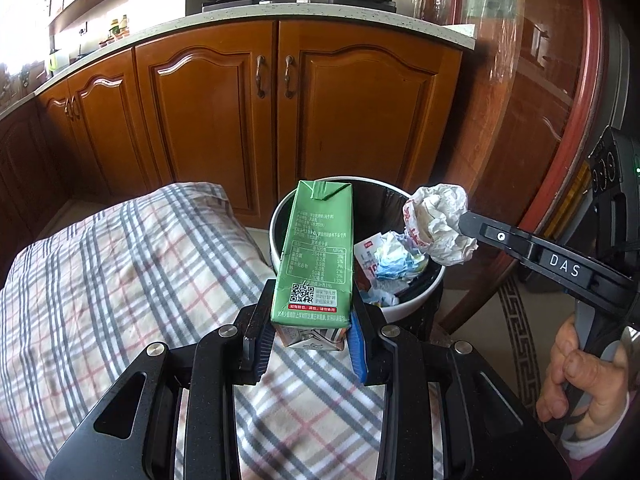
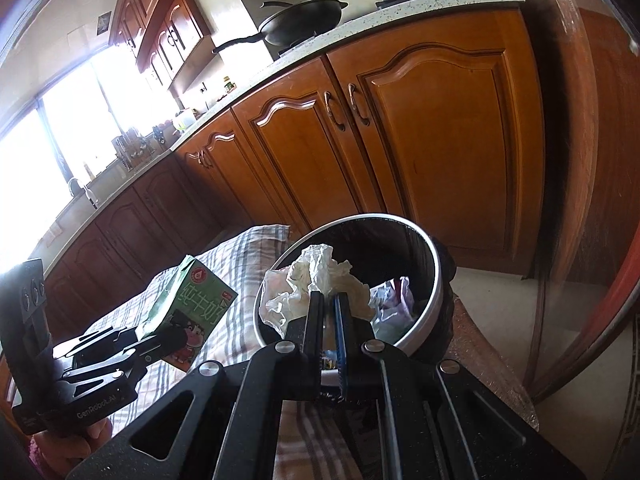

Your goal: Collect trash

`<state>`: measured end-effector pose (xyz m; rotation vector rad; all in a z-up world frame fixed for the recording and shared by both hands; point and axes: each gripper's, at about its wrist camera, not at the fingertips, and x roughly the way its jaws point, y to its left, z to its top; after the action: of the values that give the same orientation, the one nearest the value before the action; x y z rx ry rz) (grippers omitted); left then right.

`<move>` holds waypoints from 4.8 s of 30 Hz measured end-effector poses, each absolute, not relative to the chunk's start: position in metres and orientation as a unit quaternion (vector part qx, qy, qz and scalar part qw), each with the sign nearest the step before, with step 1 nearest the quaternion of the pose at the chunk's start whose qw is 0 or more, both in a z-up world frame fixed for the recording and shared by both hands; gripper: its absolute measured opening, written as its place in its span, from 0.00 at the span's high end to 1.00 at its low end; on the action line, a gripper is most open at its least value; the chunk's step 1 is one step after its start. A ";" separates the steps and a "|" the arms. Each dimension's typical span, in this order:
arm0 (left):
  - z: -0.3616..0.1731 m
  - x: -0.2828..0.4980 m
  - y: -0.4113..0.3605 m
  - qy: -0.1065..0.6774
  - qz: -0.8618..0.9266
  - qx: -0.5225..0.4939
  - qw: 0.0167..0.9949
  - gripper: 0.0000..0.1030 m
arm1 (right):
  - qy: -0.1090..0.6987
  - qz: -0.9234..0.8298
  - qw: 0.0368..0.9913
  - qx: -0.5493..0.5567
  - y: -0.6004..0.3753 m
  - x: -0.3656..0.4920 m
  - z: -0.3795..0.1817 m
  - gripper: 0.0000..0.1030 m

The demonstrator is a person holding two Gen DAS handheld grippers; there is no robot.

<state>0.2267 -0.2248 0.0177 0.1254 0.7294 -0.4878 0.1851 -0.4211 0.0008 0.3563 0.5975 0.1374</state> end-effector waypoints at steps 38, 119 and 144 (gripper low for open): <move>0.006 0.273 -0.275 0.374 -0.242 0.082 0.891 0.71 | 0.324 0.057 0.930 0.164 -0.433 0.239 -0.015 0.95; 0.031 0.078 -0.057 0.189 -0.058 -0.010 0.980 0.00 | 0.129 0.028 0.989 0.062 -0.286 0.056 0.033 0.00; 0.016 0.066 -0.056 0.180 -0.020 0.019 0.983 0.00 | 0.146 0.013 0.988 0.039 -0.269 0.055 0.000 0.00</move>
<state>0.0659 -0.0556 0.0163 0.0378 0.3624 -0.0395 0.0546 -0.2687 -0.0001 0.0776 0.2935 0.0261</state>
